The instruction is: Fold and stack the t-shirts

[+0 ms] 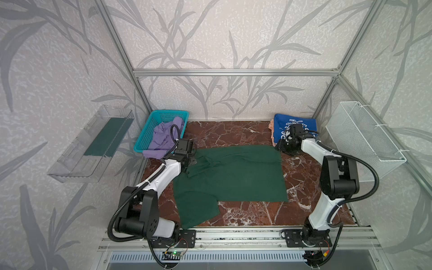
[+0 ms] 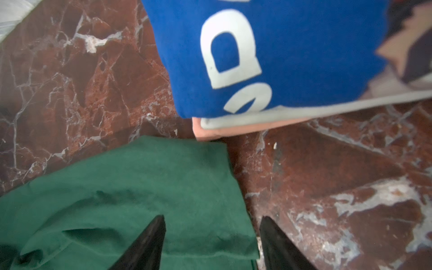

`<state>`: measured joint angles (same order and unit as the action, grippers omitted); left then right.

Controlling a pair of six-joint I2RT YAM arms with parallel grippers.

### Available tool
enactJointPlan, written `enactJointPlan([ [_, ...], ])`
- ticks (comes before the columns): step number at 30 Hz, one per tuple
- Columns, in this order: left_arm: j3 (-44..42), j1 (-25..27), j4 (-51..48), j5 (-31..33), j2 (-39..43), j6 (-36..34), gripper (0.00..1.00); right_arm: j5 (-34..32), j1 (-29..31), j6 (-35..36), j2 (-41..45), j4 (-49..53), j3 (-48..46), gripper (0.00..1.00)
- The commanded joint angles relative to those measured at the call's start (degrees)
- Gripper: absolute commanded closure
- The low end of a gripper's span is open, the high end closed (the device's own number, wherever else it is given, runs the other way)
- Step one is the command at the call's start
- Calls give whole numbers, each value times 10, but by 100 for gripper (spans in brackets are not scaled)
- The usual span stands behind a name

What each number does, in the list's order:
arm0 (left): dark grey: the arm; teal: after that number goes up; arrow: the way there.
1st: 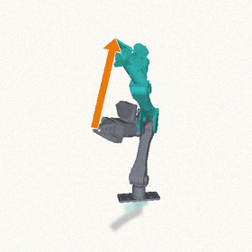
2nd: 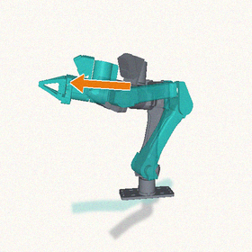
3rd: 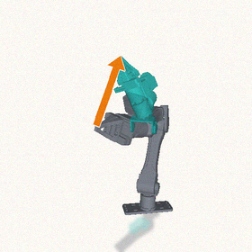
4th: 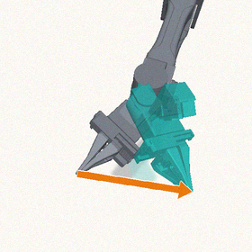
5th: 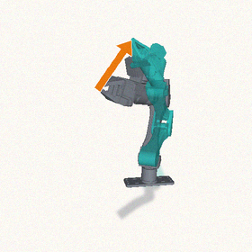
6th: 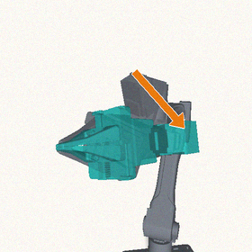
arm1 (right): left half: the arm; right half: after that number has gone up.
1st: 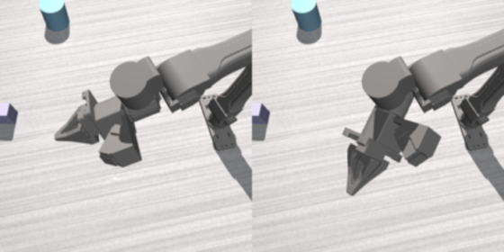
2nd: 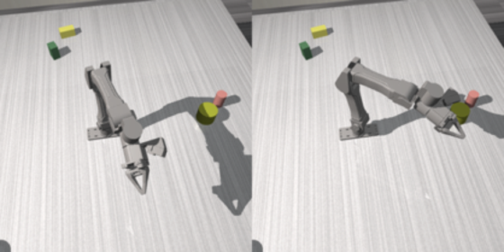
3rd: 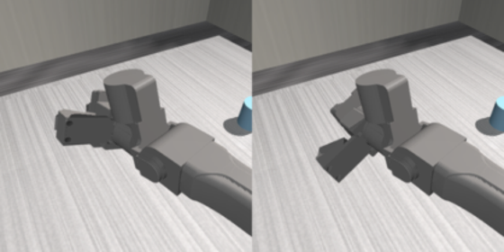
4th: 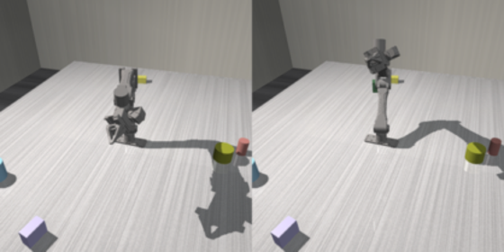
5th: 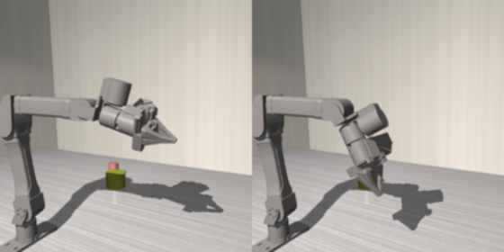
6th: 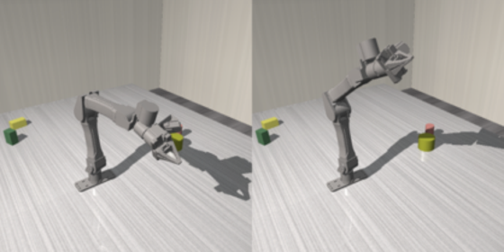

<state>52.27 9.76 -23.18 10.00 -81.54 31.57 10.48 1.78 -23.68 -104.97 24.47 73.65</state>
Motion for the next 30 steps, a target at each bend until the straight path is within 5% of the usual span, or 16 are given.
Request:
enactJointPlan([
  [1,-18,5,-26,8,26,8,64,13,-2,-5,44,-11,-36,33],
  [7,-19,31,18,-48,32,-12,58,31,-2,-13,100,-14,-90,33],
  [20,97,103,-2,-66,-128,-56,52,36,-2,-23,175,-13,-189,33],
  [27,109,114,13,-47,-155,-51,52,36,-3,-22,177,-11,-194,33],
  [30,119,114,9,-44,-173,-46,61,33,-3,-21,173,-8,-192,33],
])
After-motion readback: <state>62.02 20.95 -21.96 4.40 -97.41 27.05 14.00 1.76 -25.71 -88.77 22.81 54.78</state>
